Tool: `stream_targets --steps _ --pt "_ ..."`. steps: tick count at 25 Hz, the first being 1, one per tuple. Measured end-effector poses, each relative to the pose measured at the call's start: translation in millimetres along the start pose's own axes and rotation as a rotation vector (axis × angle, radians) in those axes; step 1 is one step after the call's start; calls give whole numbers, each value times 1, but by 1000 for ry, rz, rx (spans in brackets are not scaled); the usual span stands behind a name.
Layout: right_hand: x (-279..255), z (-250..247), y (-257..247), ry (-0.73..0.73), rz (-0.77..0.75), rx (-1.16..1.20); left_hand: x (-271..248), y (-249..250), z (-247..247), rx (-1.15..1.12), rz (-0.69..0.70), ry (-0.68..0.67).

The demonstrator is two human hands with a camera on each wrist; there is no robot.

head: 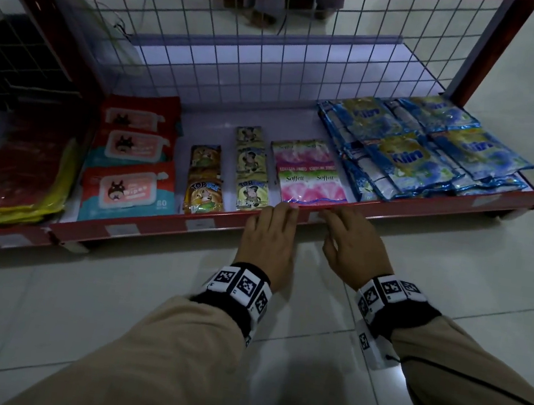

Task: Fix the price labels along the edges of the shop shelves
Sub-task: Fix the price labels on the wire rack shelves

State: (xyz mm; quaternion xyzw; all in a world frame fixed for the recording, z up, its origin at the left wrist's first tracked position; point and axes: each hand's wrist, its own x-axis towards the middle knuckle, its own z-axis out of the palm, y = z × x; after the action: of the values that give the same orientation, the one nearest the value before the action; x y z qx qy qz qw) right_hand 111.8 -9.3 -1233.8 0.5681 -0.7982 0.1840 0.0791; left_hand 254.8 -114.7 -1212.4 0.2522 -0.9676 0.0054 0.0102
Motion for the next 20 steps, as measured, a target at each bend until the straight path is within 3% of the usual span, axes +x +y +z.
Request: stream_targets --steps 7,12,20 --pt "-9 7 1 -6 8 -121 0 1 6 14 -18 53" --pt "5 2 -6 17 86 -56 0 2 9 -40 24 121" --pt "13 -4 -9 -22 57 -49 5 4 7 -27 23 88"
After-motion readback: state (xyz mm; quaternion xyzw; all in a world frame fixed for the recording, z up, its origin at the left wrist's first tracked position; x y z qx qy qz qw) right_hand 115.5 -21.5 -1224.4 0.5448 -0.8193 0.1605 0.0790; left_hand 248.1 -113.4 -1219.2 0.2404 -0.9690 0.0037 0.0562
